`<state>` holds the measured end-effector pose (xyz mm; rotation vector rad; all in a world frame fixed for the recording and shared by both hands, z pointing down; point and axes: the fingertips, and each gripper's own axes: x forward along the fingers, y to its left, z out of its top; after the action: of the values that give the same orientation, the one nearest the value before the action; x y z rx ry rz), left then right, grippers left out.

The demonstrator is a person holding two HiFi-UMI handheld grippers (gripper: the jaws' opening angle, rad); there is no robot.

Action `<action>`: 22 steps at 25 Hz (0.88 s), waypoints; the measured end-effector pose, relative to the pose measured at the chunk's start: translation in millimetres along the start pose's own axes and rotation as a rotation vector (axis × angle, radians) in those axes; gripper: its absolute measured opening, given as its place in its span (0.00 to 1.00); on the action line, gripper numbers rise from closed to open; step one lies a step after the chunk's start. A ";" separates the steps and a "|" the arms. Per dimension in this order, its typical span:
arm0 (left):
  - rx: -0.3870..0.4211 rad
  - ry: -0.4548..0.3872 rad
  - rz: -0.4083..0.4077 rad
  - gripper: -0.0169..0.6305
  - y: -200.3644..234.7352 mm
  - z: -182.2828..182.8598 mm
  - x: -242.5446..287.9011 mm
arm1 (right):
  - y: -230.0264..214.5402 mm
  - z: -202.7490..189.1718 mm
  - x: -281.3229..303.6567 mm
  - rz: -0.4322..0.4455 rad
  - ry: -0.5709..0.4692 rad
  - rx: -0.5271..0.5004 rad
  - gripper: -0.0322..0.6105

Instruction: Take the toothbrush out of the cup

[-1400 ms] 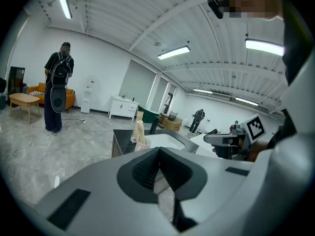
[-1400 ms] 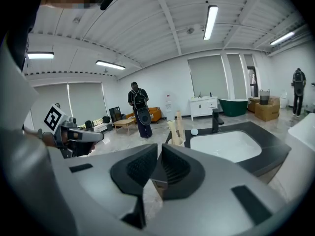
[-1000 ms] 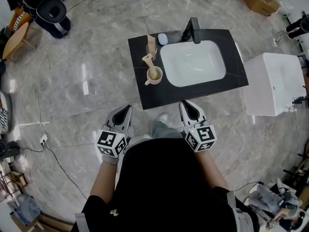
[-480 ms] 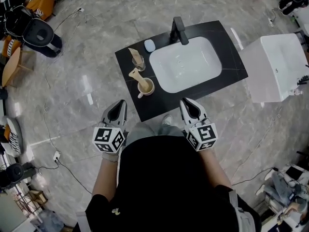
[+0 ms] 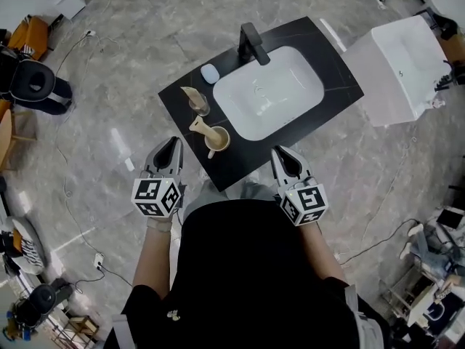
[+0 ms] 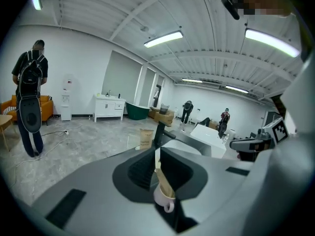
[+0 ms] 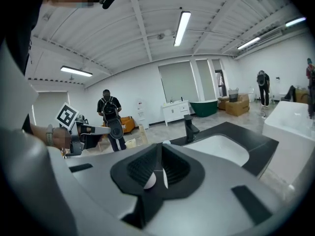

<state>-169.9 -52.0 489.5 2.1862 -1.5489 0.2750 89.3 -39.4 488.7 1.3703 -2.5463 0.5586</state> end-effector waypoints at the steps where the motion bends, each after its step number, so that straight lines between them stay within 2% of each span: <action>1: 0.004 0.005 -0.013 0.07 5.6 2.7 6.4 | 1.0 0.6 1.7 -0.015 0.000 0.001 0.12; 5: 0.025 0.032 -0.063 0.08 24.7 9.4 31.2 | 1.4 3.4 2.0 -0.088 -0.003 -0.001 0.12; 9: 0.041 0.086 -0.121 0.23 36.4 6.5 56.5 | -3.9 4.9 -4.5 -0.173 -0.009 0.012 0.12; 15: 0.103 0.168 -0.206 0.29 40.6 4.9 99.8 | -11.0 1.6 -18.9 -0.300 -0.009 0.062 0.12; 22: 0.152 0.224 -0.236 0.37 45.9 -0.5 139.5 | -21.3 -6.3 -40.5 -0.425 -0.037 0.112 0.12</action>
<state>-163.6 -181.9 557.7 2.3359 -1.1717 0.5558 129.4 -16.7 485.5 1.9049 -2.1749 0.6015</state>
